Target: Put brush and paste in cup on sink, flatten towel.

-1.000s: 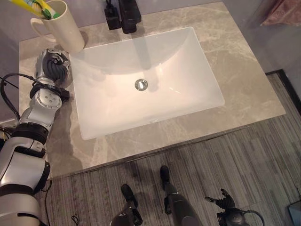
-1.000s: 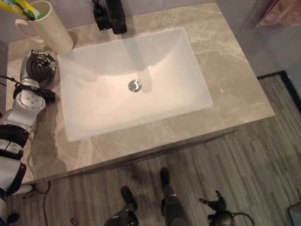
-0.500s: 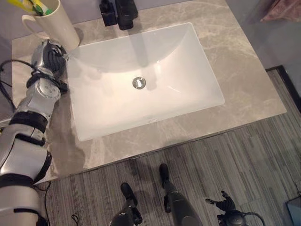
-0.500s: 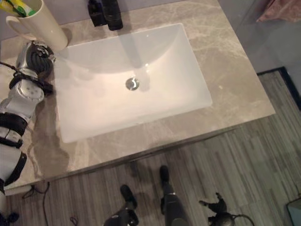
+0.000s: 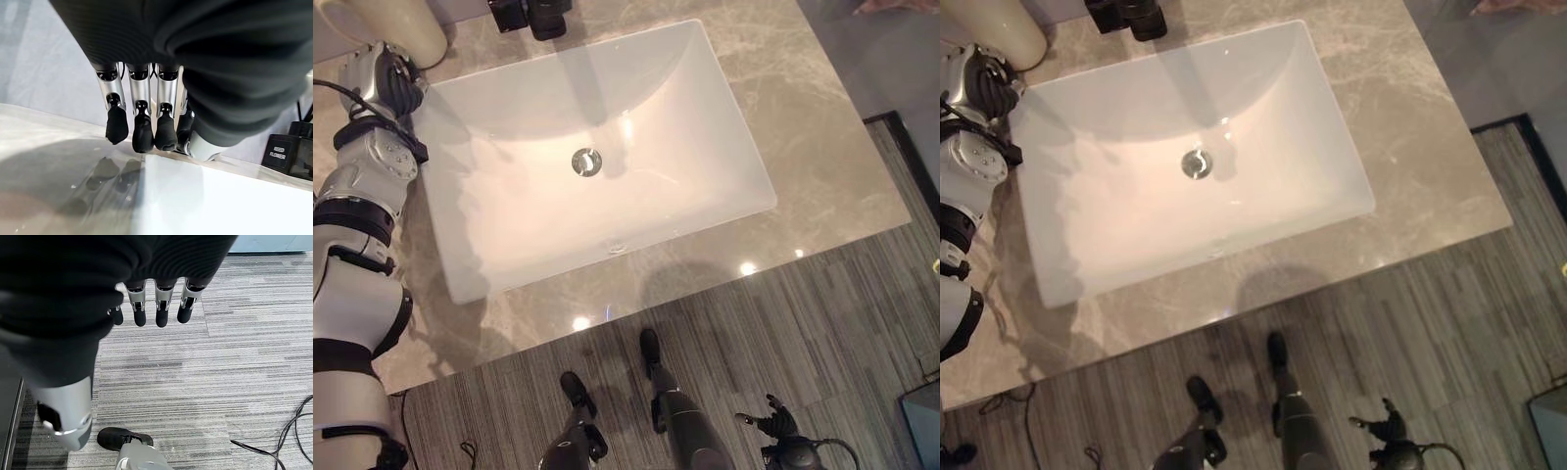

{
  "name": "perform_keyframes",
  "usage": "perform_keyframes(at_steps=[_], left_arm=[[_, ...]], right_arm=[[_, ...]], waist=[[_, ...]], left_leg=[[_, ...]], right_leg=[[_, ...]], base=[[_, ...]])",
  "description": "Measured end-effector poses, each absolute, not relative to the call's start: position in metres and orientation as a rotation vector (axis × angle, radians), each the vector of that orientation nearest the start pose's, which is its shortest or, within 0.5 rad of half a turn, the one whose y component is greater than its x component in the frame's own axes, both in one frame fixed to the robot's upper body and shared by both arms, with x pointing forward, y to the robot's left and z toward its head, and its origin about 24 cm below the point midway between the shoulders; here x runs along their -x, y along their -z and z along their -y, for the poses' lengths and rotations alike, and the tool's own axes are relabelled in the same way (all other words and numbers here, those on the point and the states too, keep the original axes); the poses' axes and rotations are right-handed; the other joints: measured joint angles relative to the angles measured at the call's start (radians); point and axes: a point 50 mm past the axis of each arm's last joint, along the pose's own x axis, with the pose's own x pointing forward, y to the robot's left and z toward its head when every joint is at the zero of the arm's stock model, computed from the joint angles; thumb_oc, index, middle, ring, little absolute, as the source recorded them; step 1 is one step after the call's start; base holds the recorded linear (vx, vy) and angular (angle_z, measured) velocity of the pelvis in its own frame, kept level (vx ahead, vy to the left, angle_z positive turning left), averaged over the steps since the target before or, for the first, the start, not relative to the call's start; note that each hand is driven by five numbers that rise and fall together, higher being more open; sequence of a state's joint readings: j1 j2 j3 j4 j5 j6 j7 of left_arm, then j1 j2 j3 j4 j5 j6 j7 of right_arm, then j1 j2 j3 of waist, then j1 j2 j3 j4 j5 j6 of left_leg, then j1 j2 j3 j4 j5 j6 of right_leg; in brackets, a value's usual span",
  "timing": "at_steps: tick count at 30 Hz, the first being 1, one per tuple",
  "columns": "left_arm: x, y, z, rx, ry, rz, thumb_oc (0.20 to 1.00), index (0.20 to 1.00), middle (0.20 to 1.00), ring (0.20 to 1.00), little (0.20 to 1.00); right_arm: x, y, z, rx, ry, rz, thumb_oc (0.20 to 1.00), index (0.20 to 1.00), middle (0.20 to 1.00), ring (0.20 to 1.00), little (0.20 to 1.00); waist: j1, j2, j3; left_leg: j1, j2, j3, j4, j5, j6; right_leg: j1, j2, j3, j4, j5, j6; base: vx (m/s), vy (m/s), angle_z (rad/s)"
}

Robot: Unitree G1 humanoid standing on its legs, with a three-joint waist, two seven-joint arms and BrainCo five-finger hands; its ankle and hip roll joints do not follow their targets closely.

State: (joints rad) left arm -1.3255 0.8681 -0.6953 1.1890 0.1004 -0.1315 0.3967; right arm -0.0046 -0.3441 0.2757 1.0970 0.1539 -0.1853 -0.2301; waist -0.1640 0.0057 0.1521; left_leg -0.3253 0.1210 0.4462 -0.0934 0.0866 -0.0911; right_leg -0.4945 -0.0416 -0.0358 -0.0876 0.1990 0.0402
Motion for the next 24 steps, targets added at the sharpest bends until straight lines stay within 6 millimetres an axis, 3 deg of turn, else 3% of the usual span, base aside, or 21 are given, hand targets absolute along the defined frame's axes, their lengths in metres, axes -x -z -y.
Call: perform_keyframes(at_steps=[2, 6, 8, 11, 13, 16, 20, 22, 23, 24], left_arm=[[-0.384, -0.301, -0.307, -1.194, -0.615, 0.331, 0.2, 0.2, 0.2, 0.2, 0.2], [-0.39, -0.311, -0.274, -1.181, -0.563, 0.477, 0.2, 0.2, 0.2, 0.2, 0.2], [-0.394, -0.309, -0.255, -1.191, -0.497, 0.526, 0.2, 0.2, 0.2, 0.2, 0.2], [-0.394, -0.311, -0.243, -1.171, -0.47, 0.589, 0.2, 0.2, 0.2, 0.2, 0.2], [-0.392, -0.307, -0.235, -1.148, -0.432, 0.624, 0.2, 0.2, 0.2, 0.2, 0.2], [-0.39, -0.282, -0.234, -1.087, -0.395, 0.6, 0.2, 0.2, 0.2, 0.2, 0.2], [-0.374, -0.257, -0.227, -0.973, -0.334, 0.654, 0.2, 0.2, 0.2, 0.2, 0.2], [-0.333, -0.235, -0.246, -0.815, -0.354, 0.704, 0.2, 0.2, 0.2, 0.2, 0.2], [-0.302, -0.216, -0.26, -0.735, -0.377, 0.715, 0.2, 0.2, 0.2, 0.2, 0.2], [-0.294, -0.207, -0.265, -0.729, -0.37, 0.696, 0.2, 0.2, 0.2, 0.2, 0.2]], right_arm=[[-0.133, 0.132, 0.258, 0.422, 0.208, -0.884, 1.0, 1.0, 1.0, 1.0, 1.0], [-0.139, 0.13, 0.252, 0.427, 0.183, -0.849, 1.0, 1.0, 1.0, 1.0, 1.0], [-0.145, 0.129, 0.247, 0.427, 0.163, -0.834, 1.0, 1.0, 1.0, 1.0, 1.0], [-0.145, 0.13, 0.245, 0.423, 0.161, -0.836, 1.0, 1.0, 1.0, 1.0, 1.0], [-0.145, 0.13, 0.245, 0.424, 0.161, -0.84, 1.0, 1.0, 1.0, 1.0, 1.0], [-0.144, 0.132, 0.247, 0.43, 0.164, -0.855, 1.0, 1.0, 1.0, 1.0, 1.0], [-0.137, 0.135, 0.253, 0.447, 0.178, -0.91, 1.0, 1.0, 1.0, 1.0, 1.0], [-0.135, 0.137, 0.254, 0.432, 0.185, -0.933, 1.0, 1.0, 1.0, 1.0, 1.0], [-0.125, 0.139, 0.257, 0.43, 0.197, -0.963, 1.0, 1.0, 1.0, 1.0, 1.0], [-0.115, 0.142, 0.26, 0.429, 0.205, -0.998, 1.0, 1.0, 1.0, 1.0, 1.0]], waist=[[0.001, 0.0, 0.0], [0.01, -0.013, -0.001], [-0.005, -0.033, -0.001], [-0.018, -0.053, -0.003], [-0.018, -0.057, -0.002], [-0.01, -0.061, 0.0], [-0.008, -0.061, 0.003], [0.011, -0.072, 0.004], [0.025, -0.073, 0.005], [0.059, -0.071, 0.006]], left_leg=[[-0.004, 0.0, -0.002, 0.0, 0.0, 0.0], [-0.015, -0.001, -0.013, 0.0, 0.0, 0.0], [-0.016, -0.002, -0.01, 0.0, 0.0, 0.0], [-0.007, 0.0, -0.001, 0.0, -0.001, 0.001], [0.007, 0.003, -0.001, 0.0, -0.002, 0.0], [0.051, 0.012, -0.032, 0.0, -0.004, -0.004], [0.079, 0.017, -0.11, -0.004, -0.02, -0.018], [0.1, 0.013, -0.134, -0.005, -0.029, -0.024], [0.121, 0.015, -0.138, -0.005, -0.03, -0.023], [0.126, 0.016, -0.154, -0.005, -0.028, -0.021]], right_leg=[[-0.002, -0.001, -0.001, 0.0, 0.0, 0.0], [-0.009, -0.003, -0.006, 0.0, -0.001, 0.002], [-0.012, -0.002, -0.006, 0.001, 0.007, -0.001], [-0.008, 0.002, -0.002, 0.001, 0.013, -0.005], [0.004, 0.005, -0.002, 0.001, 0.013, -0.005], [0.047, 0.009, -0.007, 0.001, 0.013, -0.005], [0.095, 0.007, -0.055, 0.001, -0.001, -0.003], [0.128, -0.004, -0.083, 0.001, -0.012, -0.004], [0.153, -0.004, -0.088, 0.0, -0.016, -0.009], [0.167, -0.004, -0.107, 0.0, -0.021, -0.009]], base=[[0.03, 0.015, 0.04], [0.04, 0.027, 0.05], [0.02, 0.013, -0.03], [0.03, 0.022, -0.11], [0.03, 0.024, -0.11], [0.01, 0.031, -0.07], [0.0, 0.05, 0.23], [-0.01, 0.091, 0.35], [0.01, 0.059, 0.23], [0.02, 0.107, 0.37]])
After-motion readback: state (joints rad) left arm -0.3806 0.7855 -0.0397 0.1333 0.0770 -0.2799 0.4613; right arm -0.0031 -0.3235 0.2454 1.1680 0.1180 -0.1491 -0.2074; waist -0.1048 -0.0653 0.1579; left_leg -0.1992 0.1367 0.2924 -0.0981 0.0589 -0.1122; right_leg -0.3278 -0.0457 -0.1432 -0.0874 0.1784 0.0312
